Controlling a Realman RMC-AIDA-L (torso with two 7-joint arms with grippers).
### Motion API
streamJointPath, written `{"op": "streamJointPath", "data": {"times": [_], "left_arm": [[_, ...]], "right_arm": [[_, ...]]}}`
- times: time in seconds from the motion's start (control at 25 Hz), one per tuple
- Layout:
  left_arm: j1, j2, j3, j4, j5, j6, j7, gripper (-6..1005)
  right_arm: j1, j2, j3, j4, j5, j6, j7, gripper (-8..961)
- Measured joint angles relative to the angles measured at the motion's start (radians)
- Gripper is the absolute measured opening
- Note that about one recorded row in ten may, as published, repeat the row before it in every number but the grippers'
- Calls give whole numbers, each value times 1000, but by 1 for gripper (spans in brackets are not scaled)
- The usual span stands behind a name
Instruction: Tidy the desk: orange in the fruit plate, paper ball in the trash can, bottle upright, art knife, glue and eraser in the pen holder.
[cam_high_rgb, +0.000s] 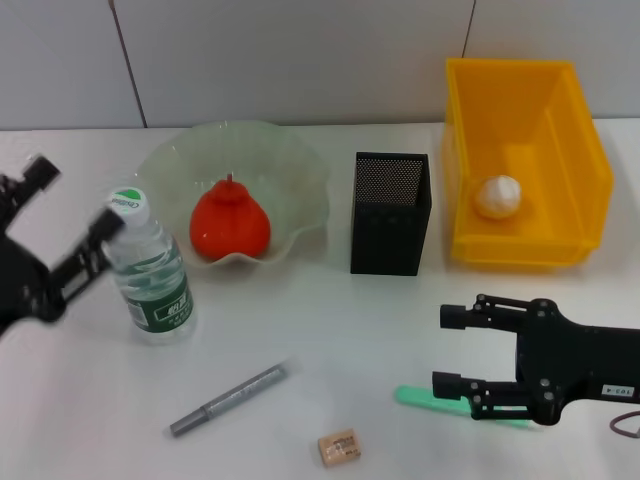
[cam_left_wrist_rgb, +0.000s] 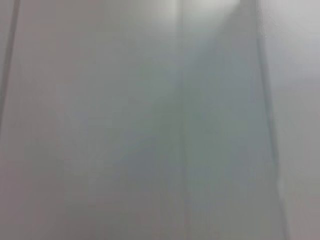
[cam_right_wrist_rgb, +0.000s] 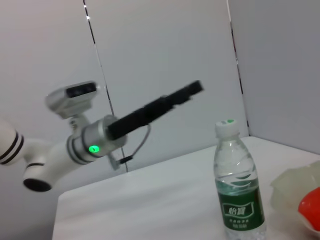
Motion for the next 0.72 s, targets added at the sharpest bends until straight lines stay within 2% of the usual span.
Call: {"op": "streamJointPath", "data": {"times": [0.12, 0.24, 0.4, 0.56, 0.64, 0.68, 0.72], "left_arm": [[20, 1, 38, 0, 34, 59, 32, 826], [29, 1, 79, -17, 110, 47, 60, 826], [30, -2, 84, -28, 186, 16, 73, 827], [23, -2, 86, -42, 252, -13, 82, 827], [21, -2, 87, -47, 265, -27, 87, 827], [21, -3, 87, -49, 267, -34, 89, 827], [21, -3, 88, -49, 268, -35, 89, 827]], "right_arm": [[0, 0, 16, 9, 3, 0, 0, 768], [2, 1, 67, 33, 8, 0, 9, 768], [2, 0, 80, 64, 16, -2, 36, 767], [-8, 0, 79, 166, 8, 3, 102, 767], [-2, -6, 72, 299, -58, 1, 248, 767], [-2, -6, 72, 299, -58, 1, 248, 766], [5, -6, 71, 357, -101, 2, 314, 766]]}}
